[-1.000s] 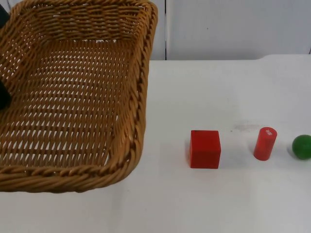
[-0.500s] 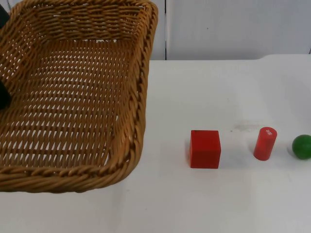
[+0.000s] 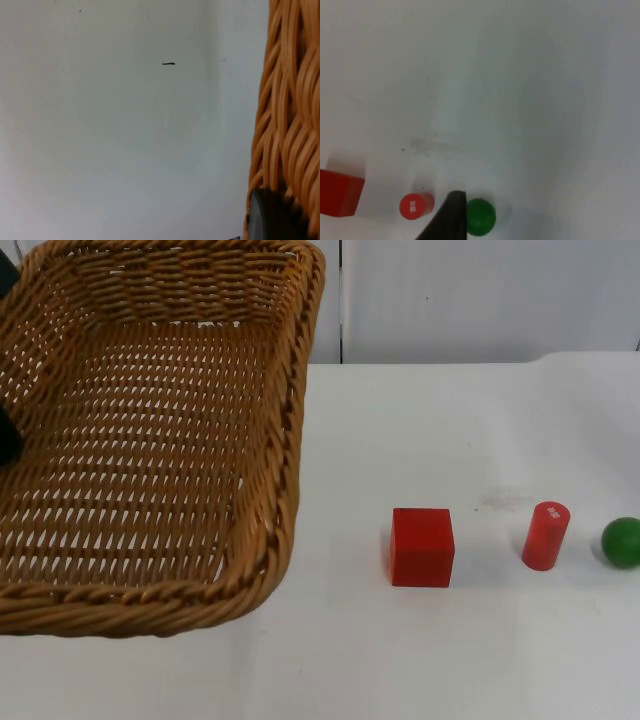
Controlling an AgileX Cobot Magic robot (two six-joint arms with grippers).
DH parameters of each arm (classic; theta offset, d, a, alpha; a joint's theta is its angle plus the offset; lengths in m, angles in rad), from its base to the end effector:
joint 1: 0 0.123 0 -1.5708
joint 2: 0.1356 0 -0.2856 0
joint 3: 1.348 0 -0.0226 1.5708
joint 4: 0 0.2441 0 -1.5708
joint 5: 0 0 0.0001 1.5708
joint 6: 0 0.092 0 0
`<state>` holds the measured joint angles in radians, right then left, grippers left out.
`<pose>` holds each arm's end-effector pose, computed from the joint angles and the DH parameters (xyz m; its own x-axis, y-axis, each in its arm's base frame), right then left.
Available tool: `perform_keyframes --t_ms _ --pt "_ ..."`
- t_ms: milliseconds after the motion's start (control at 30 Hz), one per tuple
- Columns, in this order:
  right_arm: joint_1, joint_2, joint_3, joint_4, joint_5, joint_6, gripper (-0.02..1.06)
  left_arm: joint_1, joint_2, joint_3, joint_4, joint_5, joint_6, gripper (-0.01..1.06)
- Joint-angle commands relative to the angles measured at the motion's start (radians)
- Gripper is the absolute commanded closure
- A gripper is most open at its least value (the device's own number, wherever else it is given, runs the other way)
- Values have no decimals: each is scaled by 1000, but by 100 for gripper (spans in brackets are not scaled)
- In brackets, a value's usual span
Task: Pick up the basket with the left hand and place the object to the left of the red cylinder into the basket with the right hand.
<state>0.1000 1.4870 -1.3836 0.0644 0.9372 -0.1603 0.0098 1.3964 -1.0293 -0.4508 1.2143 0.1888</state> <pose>0.3104 0.0359 0.3519 -0.7889 -0.2014 -0.5805 -0.2274 0.9734 -0.0287 0.2394 -0.0352 0.2792 -0.9926 0.0099 -0.1208 0.0582 0.9133 -0.4032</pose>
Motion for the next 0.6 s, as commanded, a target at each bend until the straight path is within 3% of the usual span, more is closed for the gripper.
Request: perform_keyframes --t_ms 0,133,267,400,567 --pt "29 26 -26 24 6 -36 0 -4 -12 -2 -32 3 5 105" --pt "100 76 -54 6 8 -39 0 -4 -12 -2 -32 3 5 105" --pt "186 136 -76 5 8 -107 0 -4 -12 -2 -32 3 5 105" --pt "297 226 -79 5 13 -271 0 -4 -12 -2 -32 3 5 105" --pt "382 314 -79 5 8 -373 0 -4 -12 -2 -32 3 5 105"
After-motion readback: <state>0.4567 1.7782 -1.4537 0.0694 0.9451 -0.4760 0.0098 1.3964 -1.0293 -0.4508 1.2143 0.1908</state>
